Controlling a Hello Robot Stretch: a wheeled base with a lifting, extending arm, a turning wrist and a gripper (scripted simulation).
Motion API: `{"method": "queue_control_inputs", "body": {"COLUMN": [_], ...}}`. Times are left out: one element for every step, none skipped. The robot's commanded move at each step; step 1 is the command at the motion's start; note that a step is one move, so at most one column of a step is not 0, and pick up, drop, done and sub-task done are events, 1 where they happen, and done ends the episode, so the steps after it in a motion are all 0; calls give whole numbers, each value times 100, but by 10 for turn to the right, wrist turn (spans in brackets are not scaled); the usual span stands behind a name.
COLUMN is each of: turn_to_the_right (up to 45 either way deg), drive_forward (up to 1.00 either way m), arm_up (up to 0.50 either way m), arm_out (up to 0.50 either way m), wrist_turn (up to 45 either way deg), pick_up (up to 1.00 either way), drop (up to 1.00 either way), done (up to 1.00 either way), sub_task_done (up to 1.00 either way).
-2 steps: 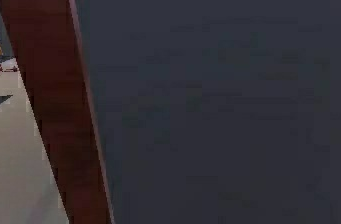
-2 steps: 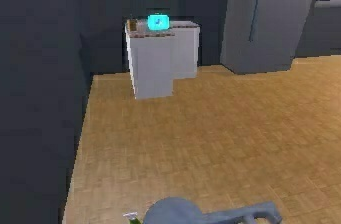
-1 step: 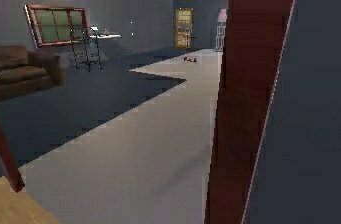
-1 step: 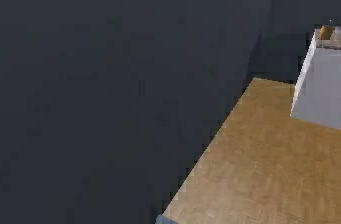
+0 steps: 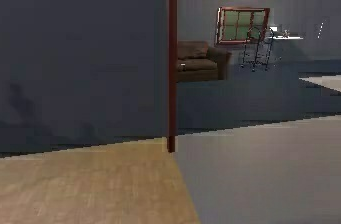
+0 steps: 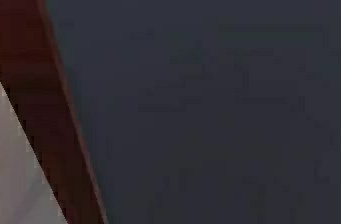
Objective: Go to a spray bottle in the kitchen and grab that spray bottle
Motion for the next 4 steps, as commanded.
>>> {"method": "queue_control_inputs", "body": {"turn_to_the_right": [-450,-210,0,-360], "drive_forward": [0,0,10,0], "arm_up": [0,0,0,0], "arm_out": [0,0,0,0], "wrist_turn": [0,0,0,0], "pick_up": [0,0,0,0], "drop": [0,0,0,0], "done": [0,0,0,0], "sub_task_done": [0,0,0,0]}}
